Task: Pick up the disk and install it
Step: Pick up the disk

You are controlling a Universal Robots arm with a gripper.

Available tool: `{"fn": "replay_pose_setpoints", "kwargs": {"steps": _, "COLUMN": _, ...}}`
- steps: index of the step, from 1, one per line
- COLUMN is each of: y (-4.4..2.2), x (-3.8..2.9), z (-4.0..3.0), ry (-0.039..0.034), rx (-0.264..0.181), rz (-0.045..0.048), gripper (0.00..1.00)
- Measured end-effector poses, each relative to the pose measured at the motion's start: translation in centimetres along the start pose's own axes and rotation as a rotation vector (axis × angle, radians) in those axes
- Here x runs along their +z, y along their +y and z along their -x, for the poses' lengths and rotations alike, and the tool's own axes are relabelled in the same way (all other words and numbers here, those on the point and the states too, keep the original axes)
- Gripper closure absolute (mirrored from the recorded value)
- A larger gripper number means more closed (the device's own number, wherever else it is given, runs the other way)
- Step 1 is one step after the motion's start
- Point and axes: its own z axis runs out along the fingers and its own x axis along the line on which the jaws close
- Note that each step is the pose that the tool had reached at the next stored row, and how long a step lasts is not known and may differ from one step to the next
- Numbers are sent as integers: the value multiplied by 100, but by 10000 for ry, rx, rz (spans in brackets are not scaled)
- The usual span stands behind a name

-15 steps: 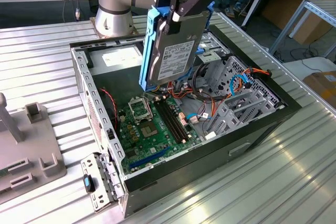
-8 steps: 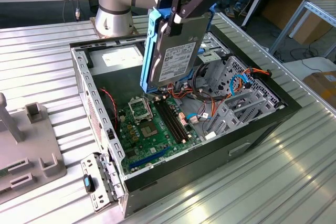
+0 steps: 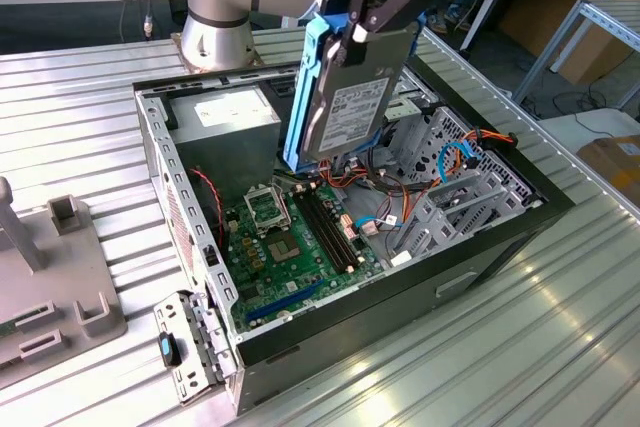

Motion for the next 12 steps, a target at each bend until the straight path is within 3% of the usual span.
{"fn": "replay_pose_setpoints", "kwargs": {"steps": 3, "y": -104, "x": -1, "z": -9, "ry": 0, "rx": -1, "rz": 0, "gripper": 64}}
{"fn": "replay_pose_setpoints", "kwargs": {"steps": 5, "y": -227, "x": -2, "z": -20, "ry": 0, "rx": 0, "rz": 0, "gripper": 64}}
{"fn": "replay_pose_setpoints", "kwargs": {"steps": 7, "y": -283, "x": -3, "z": -25, "ry": 0, "rx": -1, "rz": 0, "gripper": 64}}
{"fn": "replay_pose_setpoints", "kwargs": {"steps": 9, "y": -407, "x": -4, "z": -37, "ry": 0, "rx": 0, "rz": 0, "gripper": 64}}
{"fn": "replay_pose_setpoints", "kwargs": {"steps": 12, "y": -489, "x": -5, "z": -44, "ry": 0, "rx": 0, "rz": 0, "gripper": 64}}
